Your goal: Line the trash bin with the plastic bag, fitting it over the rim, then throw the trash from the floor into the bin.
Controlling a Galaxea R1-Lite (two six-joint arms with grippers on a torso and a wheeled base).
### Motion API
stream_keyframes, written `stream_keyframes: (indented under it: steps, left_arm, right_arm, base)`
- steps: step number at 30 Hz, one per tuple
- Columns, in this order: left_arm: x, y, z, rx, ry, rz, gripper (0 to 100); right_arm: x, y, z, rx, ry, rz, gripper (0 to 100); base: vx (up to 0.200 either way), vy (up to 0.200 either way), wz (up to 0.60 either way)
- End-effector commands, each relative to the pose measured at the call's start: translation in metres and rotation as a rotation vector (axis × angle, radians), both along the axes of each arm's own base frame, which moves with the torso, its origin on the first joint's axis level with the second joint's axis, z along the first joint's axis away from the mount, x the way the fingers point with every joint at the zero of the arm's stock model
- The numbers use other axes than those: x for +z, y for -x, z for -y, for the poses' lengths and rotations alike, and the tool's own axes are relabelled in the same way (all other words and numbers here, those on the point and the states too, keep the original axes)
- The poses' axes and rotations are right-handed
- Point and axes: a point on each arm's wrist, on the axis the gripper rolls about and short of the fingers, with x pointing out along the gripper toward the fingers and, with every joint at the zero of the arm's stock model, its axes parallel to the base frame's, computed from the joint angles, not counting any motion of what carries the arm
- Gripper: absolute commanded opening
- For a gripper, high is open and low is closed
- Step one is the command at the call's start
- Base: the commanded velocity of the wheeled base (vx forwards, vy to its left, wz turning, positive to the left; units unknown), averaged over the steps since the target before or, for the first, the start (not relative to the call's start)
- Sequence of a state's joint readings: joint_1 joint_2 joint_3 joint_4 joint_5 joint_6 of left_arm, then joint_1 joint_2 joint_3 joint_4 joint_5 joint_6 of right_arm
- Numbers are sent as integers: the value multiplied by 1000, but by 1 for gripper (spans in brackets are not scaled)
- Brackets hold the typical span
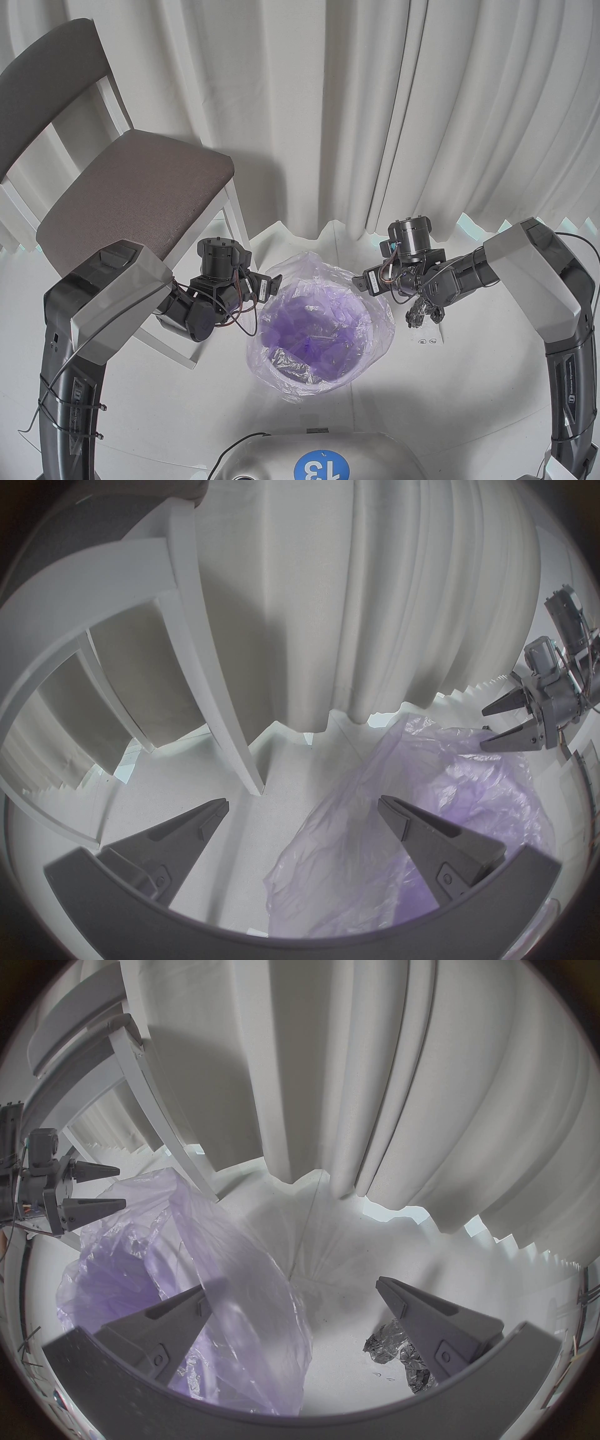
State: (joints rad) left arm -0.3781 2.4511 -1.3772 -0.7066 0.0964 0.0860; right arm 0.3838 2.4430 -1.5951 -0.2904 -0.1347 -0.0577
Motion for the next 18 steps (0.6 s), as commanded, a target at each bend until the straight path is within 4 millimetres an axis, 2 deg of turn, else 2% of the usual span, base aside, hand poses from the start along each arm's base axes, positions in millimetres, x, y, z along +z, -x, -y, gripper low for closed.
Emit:
stream_keyframes:
  steps: [1,8,14,18]
  left_arm:
    - [-16,-2,-2,11,-14,-29,100]
    - [-31,-5,-3,27,-32,-51,100]
    - [-42,-10,-12,54,-42,-68,100]
    - [-44,-11,-13,57,-43,-71,100]
  right_arm:
    - [-13,-10,5,-16,7,-18,100]
    - [-30,-16,12,-35,17,-45,100]
    - [-45,-17,11,-36,25,-71,100]
    - [-48,-20,10,-38,18,-68,100]
  base:
    - [0,0,0]
    - [0,0,0]
    - [0,0,0]
    - [0,0,0]
